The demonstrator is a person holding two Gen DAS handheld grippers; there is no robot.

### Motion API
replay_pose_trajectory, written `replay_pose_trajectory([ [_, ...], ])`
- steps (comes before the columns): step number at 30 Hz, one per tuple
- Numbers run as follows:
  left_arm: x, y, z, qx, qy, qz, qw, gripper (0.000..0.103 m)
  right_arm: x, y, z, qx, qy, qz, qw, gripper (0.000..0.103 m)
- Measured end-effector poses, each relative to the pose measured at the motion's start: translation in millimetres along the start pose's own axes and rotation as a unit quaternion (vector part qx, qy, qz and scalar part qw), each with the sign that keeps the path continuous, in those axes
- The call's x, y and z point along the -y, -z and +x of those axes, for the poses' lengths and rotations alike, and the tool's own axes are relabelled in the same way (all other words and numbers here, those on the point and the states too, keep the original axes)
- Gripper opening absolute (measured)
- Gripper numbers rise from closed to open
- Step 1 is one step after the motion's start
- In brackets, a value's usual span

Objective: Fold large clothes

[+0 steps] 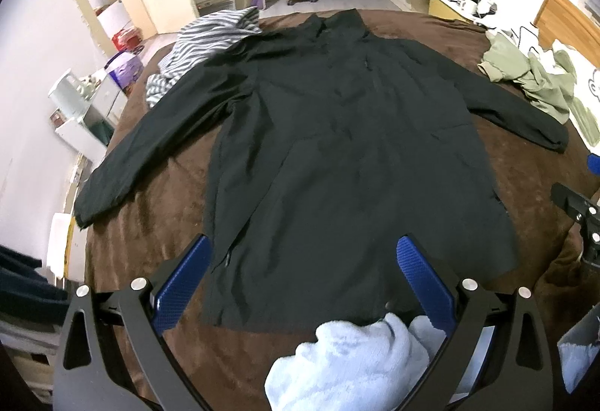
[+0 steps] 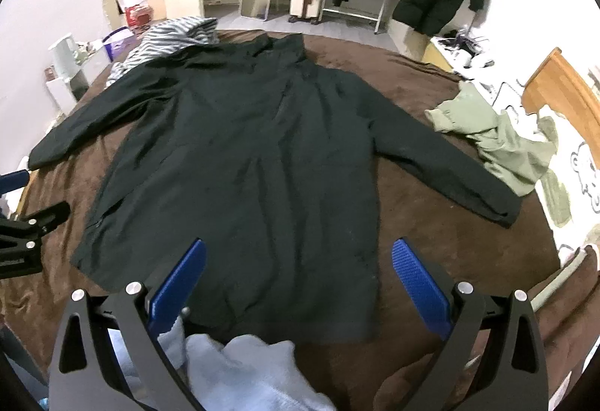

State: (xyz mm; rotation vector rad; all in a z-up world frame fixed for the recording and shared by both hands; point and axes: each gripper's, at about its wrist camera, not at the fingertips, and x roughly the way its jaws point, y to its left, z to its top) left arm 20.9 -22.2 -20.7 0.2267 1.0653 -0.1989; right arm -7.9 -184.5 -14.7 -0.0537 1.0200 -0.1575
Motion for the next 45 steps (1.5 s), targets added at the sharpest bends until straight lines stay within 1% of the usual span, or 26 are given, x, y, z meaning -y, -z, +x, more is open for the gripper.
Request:
replay_pose_trajectory([
  [6,25,-31,18,0.003,0.016,0.042,0.9990,0.097,30,-13,11,0.011,0.028,0.023,0.999,0.097],
  [10,49,-58,39,0.003,0.037,0.069,0.9969,0.097,62,-25,26,0.014,0.039,0.059,0.997,0.097],
  [13,70,-78,60,0.003,0.046,0.093,0.9946,0.097,87,-33,42,0.013,0.048,0.085,0.995,0.097],
  [18,107,-113,103,-0.002,0.069,0.120,0.9903,0.097,129,-46,76,0.008,0.070,0.130,0.989,0.097],
  [21,134,-134,137,-0.010,0.081,0.139,0.9869,0.097,156,-51,96,0.007,0.082,0.156,0.984,0.097],
  [27,174,-169,201,-0.031,0.102,0.144,0.9837,0.097,204,-57,143,-0.004,0.101,0.200,0.975,0.097],
  [31,199,-187,235,-0.040,0.112,0.146,0.9822,0.097,231,-59,174,-0.015,0.111,0.224,0.968,0.097],
  [34,221,-200,258,-0.045,0.120,0.146,0.9811,0.097,256,-54,197,-0.020,0.102,0.272,0.957,0.097],
  [36,239,-210,276,-0.049,0.130,0.147,0.9793,0.097,274,-46,212,-0.020,0.101,0.311,0.945,0.097],
  [38,253,-217,289,-0.052,0.136,0.153,0.9774,0.097,290,-39,223,-0.023,0.105,0.335,0.936,0.097],
  [41,278,-227,311,-0.048,0.132,0.170,0.9754,0.097,314,-25,245,-0.041,0.126,0.362,0.923,0.097],
  [43,294,-232,328,-0.050,0.136,0.177,0.9734,0.097,330,-17,255,-0.049,0.142,0.368,0.918,0.097],
  [45,301,-236,343,-0.057,0.144,0.174,0.9726,0.097,343,-9,261,-0.050,0.153,0.373,0.914,0.097],
])
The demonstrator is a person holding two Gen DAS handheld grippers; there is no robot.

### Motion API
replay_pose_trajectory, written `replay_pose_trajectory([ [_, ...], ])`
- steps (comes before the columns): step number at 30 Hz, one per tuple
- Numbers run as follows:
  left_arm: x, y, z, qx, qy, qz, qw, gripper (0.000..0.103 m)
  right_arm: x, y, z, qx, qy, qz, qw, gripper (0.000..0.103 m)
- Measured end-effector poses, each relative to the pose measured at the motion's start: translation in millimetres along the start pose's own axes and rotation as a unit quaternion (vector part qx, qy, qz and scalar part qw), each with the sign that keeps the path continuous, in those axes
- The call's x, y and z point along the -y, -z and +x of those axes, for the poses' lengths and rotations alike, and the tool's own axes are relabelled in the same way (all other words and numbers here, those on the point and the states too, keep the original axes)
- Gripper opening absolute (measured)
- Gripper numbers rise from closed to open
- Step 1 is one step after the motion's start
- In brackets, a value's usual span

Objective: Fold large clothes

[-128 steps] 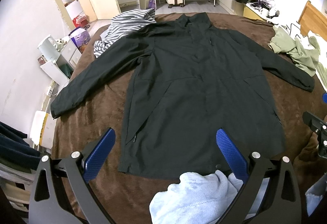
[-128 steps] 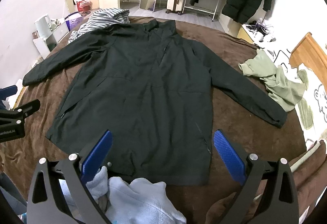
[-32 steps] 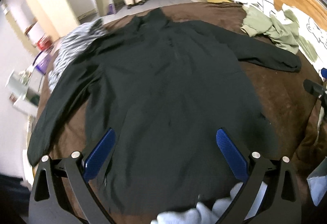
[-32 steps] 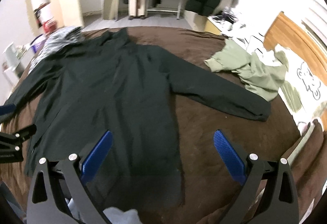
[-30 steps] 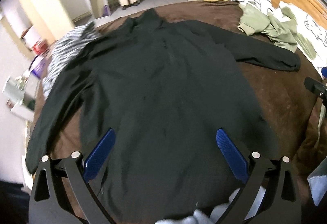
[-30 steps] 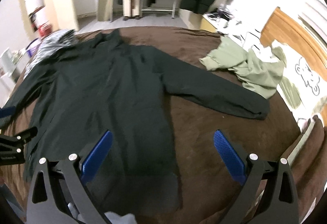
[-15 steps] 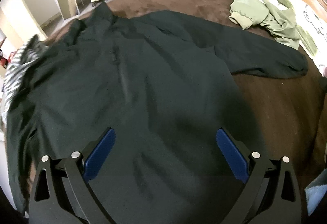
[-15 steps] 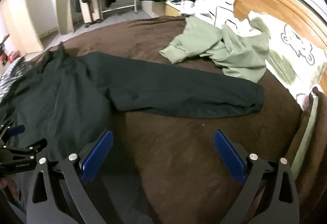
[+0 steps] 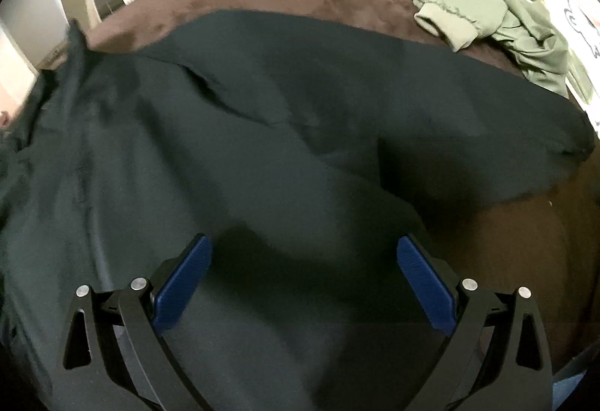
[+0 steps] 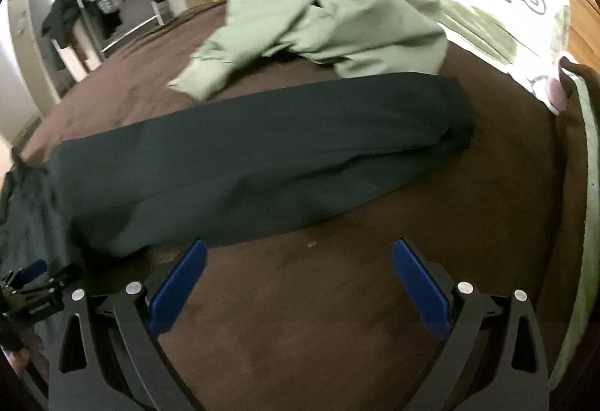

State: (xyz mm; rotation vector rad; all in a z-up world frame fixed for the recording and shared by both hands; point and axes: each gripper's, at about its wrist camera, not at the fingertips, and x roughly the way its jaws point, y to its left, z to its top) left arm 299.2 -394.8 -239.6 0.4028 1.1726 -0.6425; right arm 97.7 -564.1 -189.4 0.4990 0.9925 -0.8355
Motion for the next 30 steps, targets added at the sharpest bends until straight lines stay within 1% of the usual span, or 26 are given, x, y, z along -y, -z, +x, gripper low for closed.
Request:
replay_pose_trajectory([
  [1,-1,-3,8,-0.001,0.006,-0.005,1.0000,0.097,8,-2,7,0.000,0.006,0.005,1.000,0.097],
  [3,-1,-6,21,-0.005,0.006,-0.007,1.0000,0.098,23,-7,18,0.004,0.017,0.016,1.000,0.097],
  [6,3,-5,31,-0.007,-0.004,0.010,0.9999,0.098,40,-12,27,0.007,0.023,0.031,0.999,0.097],
  [9,5,-3,32,-0.004,-0.012,0.024,0.9996,0.098,56,-18,35,0.013,0.026,0.042,0.999,0.097],
  [12,3,-4,32,-0.009,-0.009,0.020,0.9997,0.098,73,-23,40,0.020,0.004,0.067,0.998,0.097],
  [14,4,-7,33,-0.018,-0.010,0.023,0.9995,0.098,93,-27,44,0.026,-0.043,0.109,0.993,0.097],
  [15,3,-9,34,-0.026,-0.009,0.025,0.9993,0.098,103,-30,46,0.028,-0.059,0.123,0.990,0.097],
  [16,4,-11,35,-0.033,-0.007,0.026,0.9991,0.098,110,-31,48,0.029,-0.066,0.135,0.988,0.097],
  [20,3,-16,37,-0.049,-0.008,0.025,0.9985,0.098,148,-40,68,0.024,-0.105,0.204,0.973,0.097],
  [21,3,-17,37,-0.050,-0.009,0.025,0.9984,0.098,160,-41,76,0.023,-0.125,0.233,0.964,0.097],
  [23,2,-18,37,-0.053,-0.010,0.026,0.9982,0.098,174,-38,89,0.022,-0.149,0.280,0.948,0.097],
  [24,2,-19,38,-0.054,-0.009,0.026,0.9982,0.098,180,-37,96,0.023,-0.158,0.300,0.940,0.097],
  [25,2,-20,38,-0.056,-0.009,0.027,0.9981,0.098,184,-36,100,0.023,-0.163,0.312,0.936,0.097],
  [27,0,-21,38,-0.058,-0.009,0.029,0.9979,0.098,193,-34,112,0.028,-0.189,0.344,0.919,0.098],
  [30,4,-27,45,-0.059,-0.011,0.029,0.9978,0.098,201,-39,122,0.037,-0.197,0.366,0.909,0.097],
])
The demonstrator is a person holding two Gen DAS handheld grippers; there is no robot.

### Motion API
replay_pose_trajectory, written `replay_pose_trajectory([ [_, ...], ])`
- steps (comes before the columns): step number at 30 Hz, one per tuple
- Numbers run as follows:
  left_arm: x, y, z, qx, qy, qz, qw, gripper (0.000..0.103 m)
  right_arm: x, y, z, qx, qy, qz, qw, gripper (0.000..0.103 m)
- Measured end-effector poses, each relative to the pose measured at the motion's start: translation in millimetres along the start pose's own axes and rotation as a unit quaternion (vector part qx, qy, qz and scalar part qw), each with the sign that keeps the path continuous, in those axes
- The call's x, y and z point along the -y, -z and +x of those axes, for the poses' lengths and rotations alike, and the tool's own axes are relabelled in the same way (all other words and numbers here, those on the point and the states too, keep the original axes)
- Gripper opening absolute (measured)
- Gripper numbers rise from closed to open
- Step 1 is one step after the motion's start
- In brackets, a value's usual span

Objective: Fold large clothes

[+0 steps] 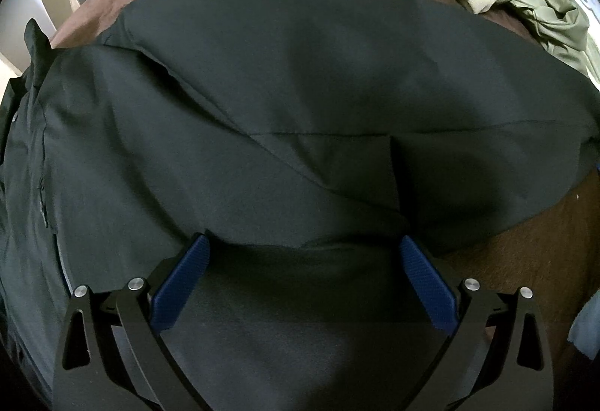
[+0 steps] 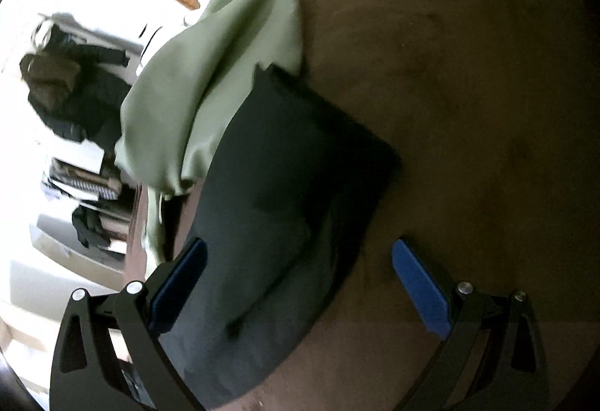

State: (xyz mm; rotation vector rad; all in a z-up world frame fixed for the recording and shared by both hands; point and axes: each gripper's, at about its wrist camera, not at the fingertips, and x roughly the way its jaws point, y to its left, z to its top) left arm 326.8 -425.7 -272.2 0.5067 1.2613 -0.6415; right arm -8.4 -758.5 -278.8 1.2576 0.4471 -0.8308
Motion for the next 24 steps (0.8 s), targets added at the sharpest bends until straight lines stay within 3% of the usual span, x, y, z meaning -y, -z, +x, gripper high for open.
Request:
replay_pose_trajectory([
  [3,-4,5,-3,0.002,-0.001,0.001,1.0000,0.098,2,-11,6,0.008,-0.011,0.013,1.000,0.095],
  [6,-3,9,-2,0.006,-0.002,0.003,1.0000,0.098,2,-22,9,0.013,-0.003,0.018,1.000,0.083],
  [7,-2,11,-3,0.006,-0.002,0.003,1.0000,0.098,0,-22,11,0.013,0.003,0.019,1.000,0.067],
  [8,-1,13,-3,0.006,-0.003,0.003,1.0000,0.098,1,-23,12,0.010,0.008,0.023,1.000,0.042],
  [10,-1,16,-2,0.006,-0.004,0.002,1.0000,0.098,6,-23,20,-0.007,-0.003,0.037,0.999,0.024],
  [14,0,21,-3,0.012,-0.006,0.001,0.9999,0.098,8,-23,25,-0.012,-0.013,0.044,0.999,0.012],
  [24,3,21,-3,0.012,-0.010,-0.003,0.9999,0.098,-28,-30,-3,0.001,-0.019,-0.028,0.999,0.009],
])
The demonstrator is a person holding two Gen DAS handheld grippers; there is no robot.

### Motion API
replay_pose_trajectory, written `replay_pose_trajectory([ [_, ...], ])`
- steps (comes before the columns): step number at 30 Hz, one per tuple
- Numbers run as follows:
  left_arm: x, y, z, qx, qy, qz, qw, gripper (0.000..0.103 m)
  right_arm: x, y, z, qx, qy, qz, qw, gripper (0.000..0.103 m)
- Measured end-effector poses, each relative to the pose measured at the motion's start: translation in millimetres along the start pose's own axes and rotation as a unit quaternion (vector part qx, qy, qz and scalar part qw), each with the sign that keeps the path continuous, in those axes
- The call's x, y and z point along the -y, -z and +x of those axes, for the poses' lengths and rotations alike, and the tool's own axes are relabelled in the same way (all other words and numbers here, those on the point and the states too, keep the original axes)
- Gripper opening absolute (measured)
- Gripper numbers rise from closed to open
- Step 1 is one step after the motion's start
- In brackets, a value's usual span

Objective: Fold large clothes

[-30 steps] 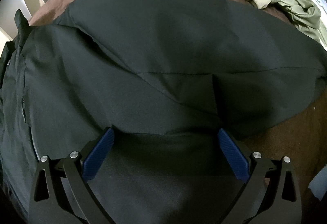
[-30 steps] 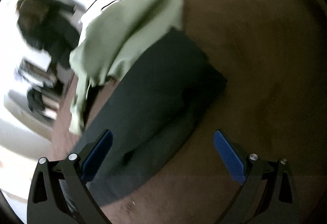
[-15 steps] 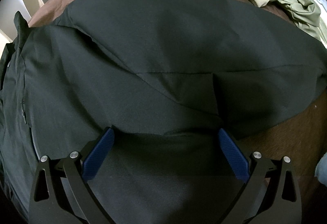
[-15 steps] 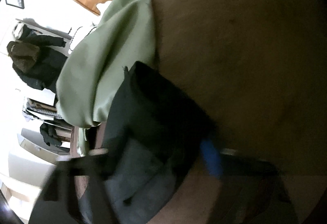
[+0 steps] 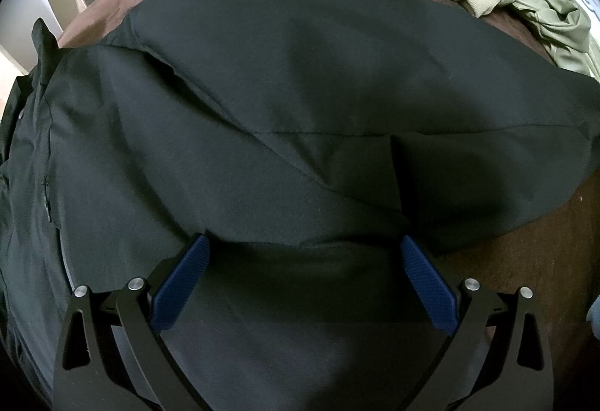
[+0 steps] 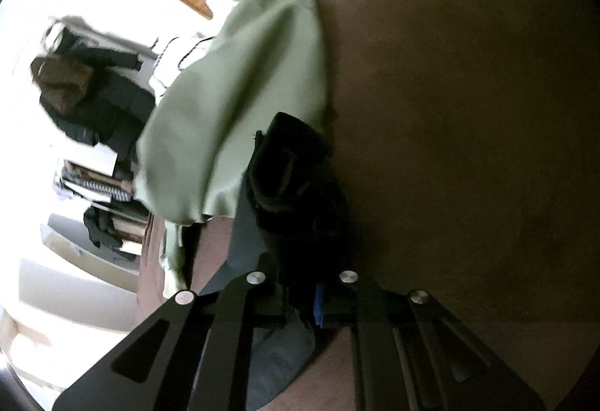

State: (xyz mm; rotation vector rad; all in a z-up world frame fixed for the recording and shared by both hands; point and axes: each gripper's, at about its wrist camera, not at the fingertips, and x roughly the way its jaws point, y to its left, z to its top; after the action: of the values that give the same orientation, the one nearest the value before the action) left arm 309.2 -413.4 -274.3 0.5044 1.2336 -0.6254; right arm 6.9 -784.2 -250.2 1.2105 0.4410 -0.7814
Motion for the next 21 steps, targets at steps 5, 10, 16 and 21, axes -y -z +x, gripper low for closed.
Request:
replay_pose_trajectory([
  [5,2,-1,-7,0.001,-0.006,-0.002,1.0000,0.097,-39,2,-25,0.016,-0.012,-0.045,0.999,0.009],
  [10,0,-8,-26,0.001,0.000,-0.007,1.0000,0.097,-102,16,-62,0.029,-0.034,-0.121,0.992,0.009],
  [16,-24,-9,-69,0.030,-0.013,-0.015,0.9993,0.097,-194,52,-112,0.045,-0.087,-0.214,0.972,0.009],
  [21,-67,-1,-94,0.048,-0.028,-0.037,0.9978,0.097,-268,97,-132,0.026,-0.141,-0.279,0.949,0.009],
])
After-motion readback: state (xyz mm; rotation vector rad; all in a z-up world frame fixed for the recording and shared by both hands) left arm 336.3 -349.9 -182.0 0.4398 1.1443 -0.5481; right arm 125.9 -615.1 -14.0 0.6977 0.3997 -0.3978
